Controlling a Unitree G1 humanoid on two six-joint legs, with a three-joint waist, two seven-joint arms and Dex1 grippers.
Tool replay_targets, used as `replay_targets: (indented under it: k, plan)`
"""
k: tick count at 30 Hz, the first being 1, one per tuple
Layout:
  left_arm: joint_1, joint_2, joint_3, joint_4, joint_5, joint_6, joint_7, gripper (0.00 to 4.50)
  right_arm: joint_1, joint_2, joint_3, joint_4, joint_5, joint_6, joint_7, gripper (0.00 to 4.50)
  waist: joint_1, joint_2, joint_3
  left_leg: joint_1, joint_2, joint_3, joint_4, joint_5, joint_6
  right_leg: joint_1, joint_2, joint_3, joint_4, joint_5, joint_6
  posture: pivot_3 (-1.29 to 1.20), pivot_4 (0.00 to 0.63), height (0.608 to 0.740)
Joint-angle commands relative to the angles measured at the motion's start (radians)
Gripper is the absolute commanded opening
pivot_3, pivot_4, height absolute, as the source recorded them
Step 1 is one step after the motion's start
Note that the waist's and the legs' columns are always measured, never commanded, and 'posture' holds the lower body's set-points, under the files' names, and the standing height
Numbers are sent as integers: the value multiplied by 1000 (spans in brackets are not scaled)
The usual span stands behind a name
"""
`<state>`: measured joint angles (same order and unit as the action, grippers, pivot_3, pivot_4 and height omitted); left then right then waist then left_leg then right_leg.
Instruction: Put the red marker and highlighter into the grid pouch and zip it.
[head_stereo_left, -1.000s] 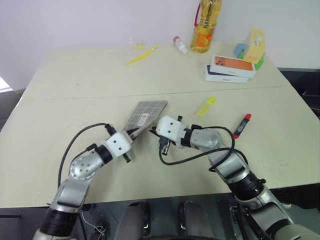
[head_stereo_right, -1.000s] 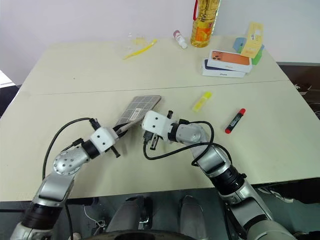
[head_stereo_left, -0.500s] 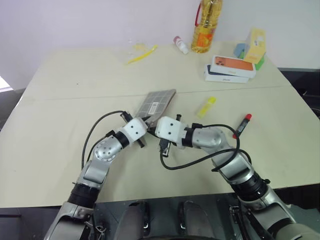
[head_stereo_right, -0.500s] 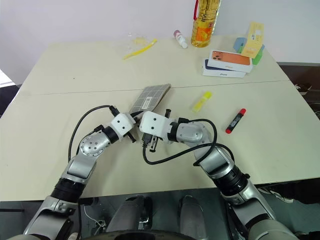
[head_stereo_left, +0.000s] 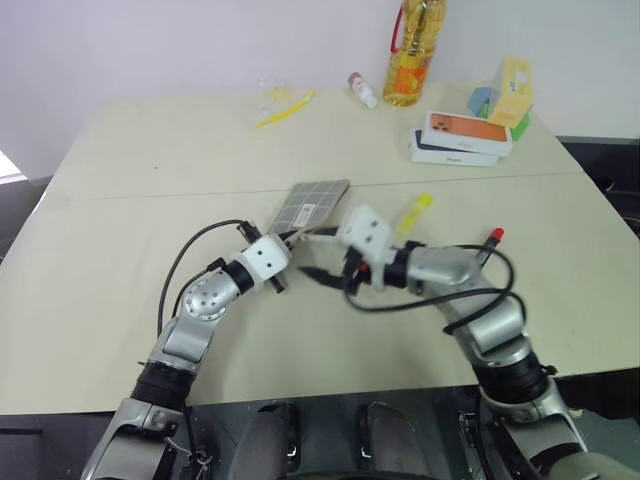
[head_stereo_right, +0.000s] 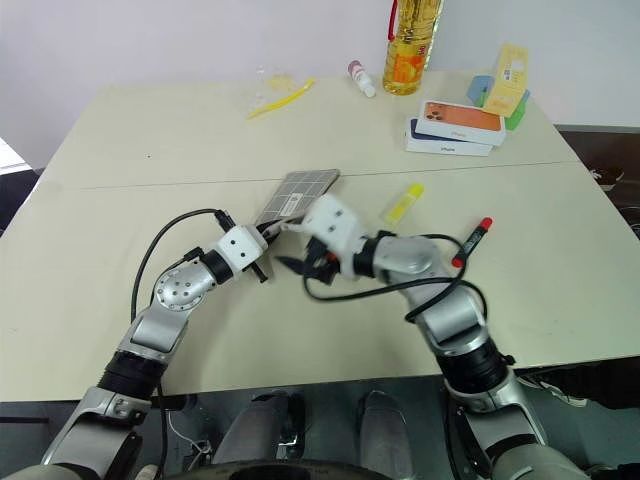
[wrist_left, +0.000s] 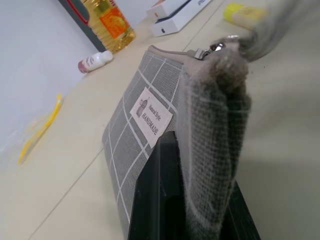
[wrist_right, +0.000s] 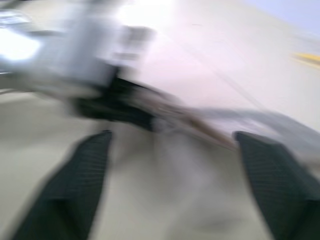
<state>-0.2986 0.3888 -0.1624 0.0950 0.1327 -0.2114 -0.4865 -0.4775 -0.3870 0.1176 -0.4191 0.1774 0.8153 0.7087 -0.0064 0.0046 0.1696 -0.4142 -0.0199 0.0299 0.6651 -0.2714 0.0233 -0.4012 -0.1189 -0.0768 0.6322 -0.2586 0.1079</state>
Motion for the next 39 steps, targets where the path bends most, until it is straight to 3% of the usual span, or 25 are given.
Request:
replay_targets:
  k: [1, 4, 13, 26, 33, 34, 39]
  plan:
    - [20, 17, 25, -67, -41, -20, -22, 0, -14, 26, -117, 30, -25, 134, -171, 4426, -2, 0, 0, 0, 0, 0, 0, 0, 0, 0, 0, 0, 0, 0, 0, 0, 150, 740]
    - [30, 33, 33, -82, -52, -17, -35, 0, -67, 85, -214, 164, -128, 184, -422, 4426, -3, 0, 0, 0, 0, 0, 0, 0, -1, 0, 0, 0, 0, 0, 0, 0, 150, 740]
    - [10, 19, 20, -72, -52, -19, -39, 0, -219, 231, -357, 419, -148, 202, -697, 4426, -7, 1, 0, -2, 0, 1, -1, 1, -2, -3, 1, 0, 1, 0, 0, 0, 150, 740]
    - [39, 7, 24, -105, -45, -2, -26, 0, -356, 296, -444, 713, -94, 195, -841, 4426, -8, 1, 0, -2, 0, 1, -1, 1, -1, -3, 1, 0, 2, 0, 0, 0, 150, 740]
    - [42, -1, 30, -110, -44, 7, -15, 0, -366, 330, -505, 695, -66, 223, -909, 1082, -12, 1, 0, -2, 0, 1, -1, 1, -1, -3, 1, 0, 2, 0, 0, 0, 150, 740]
    - [42, -3, 32, -110, -46, 7, -13, 0, -363, 334, -520, 678, -52, 224, -910, 855, -12, 1, 0, -2, 1, 1, -1, 1, -1, -3, 2, 1, 2, 0, 0, 0, 150, 740]
    - [43, -7, 36, -111, -54, 9, -12, 0, -288, 288, -473, 508, 46, 209, -734, 864, -10, 1, 0, -2, 1, 1, -1, 1, 0, -3, 2, 1, 2, 0, 0, 0, 150, 740]
